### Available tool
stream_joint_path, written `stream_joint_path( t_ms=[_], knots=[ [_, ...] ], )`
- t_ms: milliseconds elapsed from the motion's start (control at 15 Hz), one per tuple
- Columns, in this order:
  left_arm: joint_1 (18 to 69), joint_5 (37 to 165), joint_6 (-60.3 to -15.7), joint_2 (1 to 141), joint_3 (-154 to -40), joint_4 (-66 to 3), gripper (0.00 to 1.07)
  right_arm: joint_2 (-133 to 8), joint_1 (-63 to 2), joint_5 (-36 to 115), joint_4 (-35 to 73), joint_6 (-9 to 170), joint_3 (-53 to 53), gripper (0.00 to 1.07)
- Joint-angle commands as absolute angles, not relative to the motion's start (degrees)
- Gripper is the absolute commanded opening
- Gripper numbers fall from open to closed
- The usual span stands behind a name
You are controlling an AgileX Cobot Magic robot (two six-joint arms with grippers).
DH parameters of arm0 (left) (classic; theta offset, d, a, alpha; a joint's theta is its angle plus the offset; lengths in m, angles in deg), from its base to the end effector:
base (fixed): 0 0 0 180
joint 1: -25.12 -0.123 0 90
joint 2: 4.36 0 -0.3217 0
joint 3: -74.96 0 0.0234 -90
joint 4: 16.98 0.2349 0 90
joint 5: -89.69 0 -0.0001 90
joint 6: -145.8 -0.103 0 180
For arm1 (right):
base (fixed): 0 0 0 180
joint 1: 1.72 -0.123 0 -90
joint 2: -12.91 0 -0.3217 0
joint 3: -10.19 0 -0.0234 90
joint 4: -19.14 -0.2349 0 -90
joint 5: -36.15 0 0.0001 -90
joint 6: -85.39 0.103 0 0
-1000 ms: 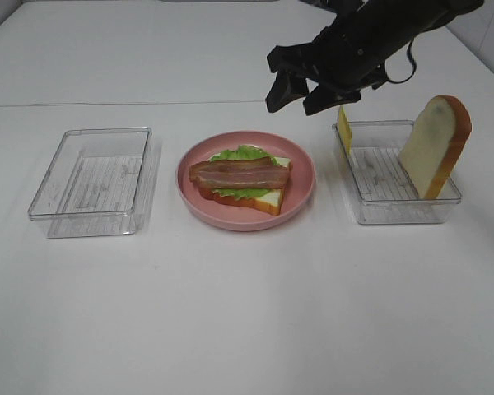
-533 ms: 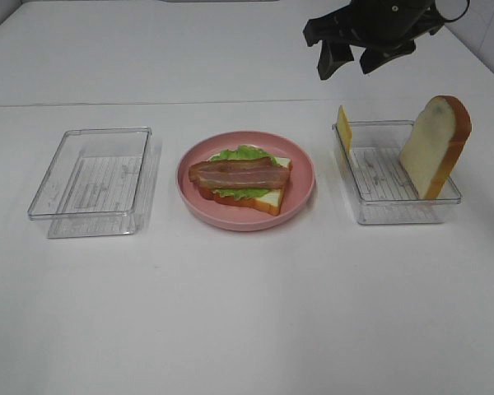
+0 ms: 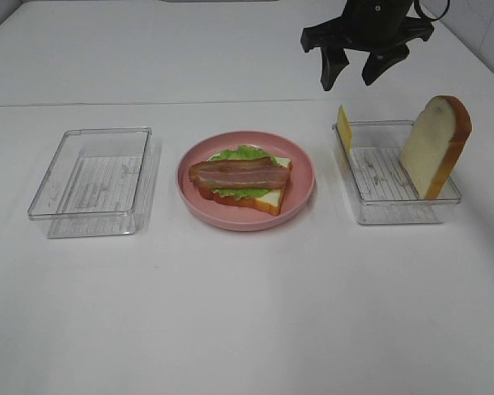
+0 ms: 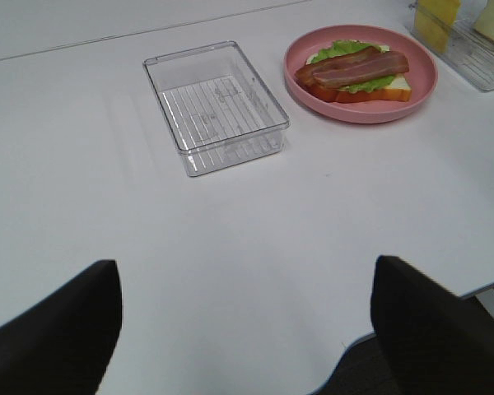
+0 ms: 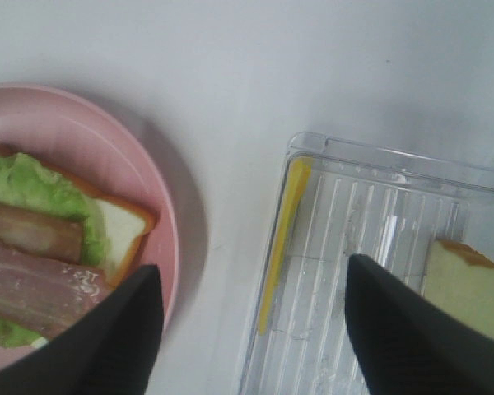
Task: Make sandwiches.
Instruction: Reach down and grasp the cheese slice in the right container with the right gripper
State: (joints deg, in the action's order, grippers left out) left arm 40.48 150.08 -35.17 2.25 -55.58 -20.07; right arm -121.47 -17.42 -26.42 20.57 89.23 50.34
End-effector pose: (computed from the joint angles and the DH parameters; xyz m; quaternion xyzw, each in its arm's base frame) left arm -0.0453 0.0074 0.2647 0.1217 0.8411 -0.0927 0.5188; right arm 0.4834 0.1335 0.2643 -0.1046 0.9739 0.0223 0.2002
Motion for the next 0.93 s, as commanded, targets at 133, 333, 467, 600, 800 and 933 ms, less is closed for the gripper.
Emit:
stream_joint_path(
  t_ms=[133, 333, 467, 600, 800, 933],
  knots=[
    [40.7, 149.5, -35.2, 1.7, -55.5, -20.1, 0.79, -124.6, -15.0, -27.3, 18.8, 90.2, 52.1, 0.62],
    [40.7, 149.5, -35.2, 1.7, -55.5, -20.1, 0.79, -126.9, -12.4, -26.8, 14.5, 87.9, 52.1, 0.62],
    [40.7, 149.5, -35.2, 1.7, -55.5, -20.1, 0.79, -126.9, -12.5, -26.2, 13.2, 86.3, 52.2, 0.62],
    [40.7, 149.5, -35.2, 1.7, -55.5, -20.1, 0.79, -127.4, -12.5, -25.7, 12.9, 86.3, 52.2, 0.62],
    [40.7, 149.5, -35.2, 1.7, -55.5, -20.1, 0.79, -129.8, -12.5, -25.6, 12.4, 86.3, 52.2, 0.62],
    [40.7, 149.5, -35.2, 1.7, -55.5, -20.1, 0.79, -130.7, -12.5, -25.6, 12.4, 86.3, 52.2, 0.59]
  ],
)
